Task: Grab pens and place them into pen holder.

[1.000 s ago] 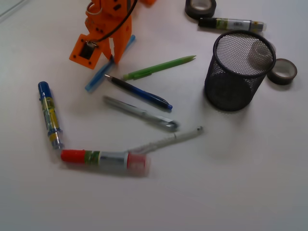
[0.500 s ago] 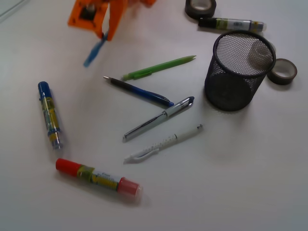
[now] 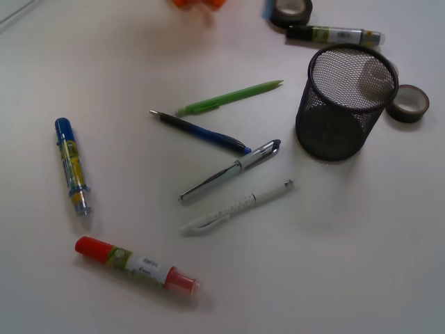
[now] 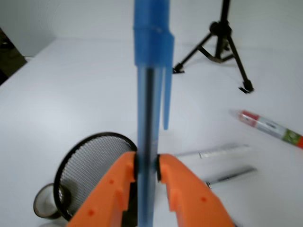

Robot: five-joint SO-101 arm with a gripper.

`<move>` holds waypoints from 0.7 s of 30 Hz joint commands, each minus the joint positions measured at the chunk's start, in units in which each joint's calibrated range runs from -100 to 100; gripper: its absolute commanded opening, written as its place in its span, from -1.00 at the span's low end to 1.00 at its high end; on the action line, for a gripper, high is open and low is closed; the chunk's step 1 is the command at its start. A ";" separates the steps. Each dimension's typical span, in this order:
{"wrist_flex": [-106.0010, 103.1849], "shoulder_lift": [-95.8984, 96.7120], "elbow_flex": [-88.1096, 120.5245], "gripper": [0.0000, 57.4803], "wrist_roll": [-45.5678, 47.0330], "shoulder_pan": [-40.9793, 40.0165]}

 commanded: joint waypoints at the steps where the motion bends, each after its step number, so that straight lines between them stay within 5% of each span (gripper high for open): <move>1: -18.91 7.47 0.22 -0.99 -0.10 -4.69; 16: -48.22 32.72 0.85 -0.98 -0.29 -8.43; 21: -50.76 36.54 0.85 -0.56 -0.24 -8.43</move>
